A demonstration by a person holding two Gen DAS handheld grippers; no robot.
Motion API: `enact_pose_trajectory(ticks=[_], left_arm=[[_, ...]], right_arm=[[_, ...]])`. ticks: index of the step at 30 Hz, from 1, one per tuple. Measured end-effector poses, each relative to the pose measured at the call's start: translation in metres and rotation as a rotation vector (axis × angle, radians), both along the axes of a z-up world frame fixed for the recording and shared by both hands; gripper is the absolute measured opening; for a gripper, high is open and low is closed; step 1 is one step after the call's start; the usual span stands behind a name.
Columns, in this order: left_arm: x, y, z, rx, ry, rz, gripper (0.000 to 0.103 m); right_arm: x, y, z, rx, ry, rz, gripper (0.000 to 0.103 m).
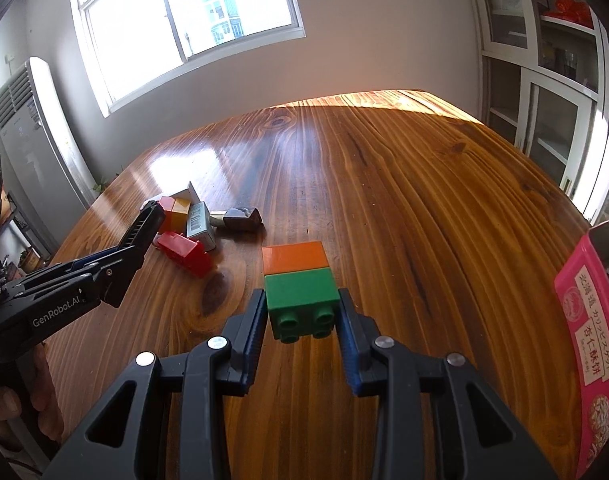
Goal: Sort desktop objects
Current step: 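Carry the orange-green block into the pink tin while left carries the comb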
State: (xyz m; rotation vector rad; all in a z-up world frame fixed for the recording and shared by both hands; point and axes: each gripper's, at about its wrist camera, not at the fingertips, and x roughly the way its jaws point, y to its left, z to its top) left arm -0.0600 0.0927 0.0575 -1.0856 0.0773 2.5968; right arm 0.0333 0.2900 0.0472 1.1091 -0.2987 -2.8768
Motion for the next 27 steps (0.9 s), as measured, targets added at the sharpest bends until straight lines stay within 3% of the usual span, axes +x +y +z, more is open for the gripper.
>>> enact_pose_trajectory(ticks=[12,24,27], left_arm=[[0.021,0.043,0.000,0.015,-0.018,-0.086,0.029],[0.048,0.106,0.007,0.000,-0.018,-0.207,0.029],[0.053,0.117,0.009,-0.007,-0.015,-0.224,0.029]], right_arm=[[0.050,0.041,0.016,-0.012,0.061,-0.111,0.038],[0.116,0.116,0.037,-0.011,0.142,-0.321,0.038],[0.125,0.128,0.034,-0.047,0.142,-0.331,0.038]])
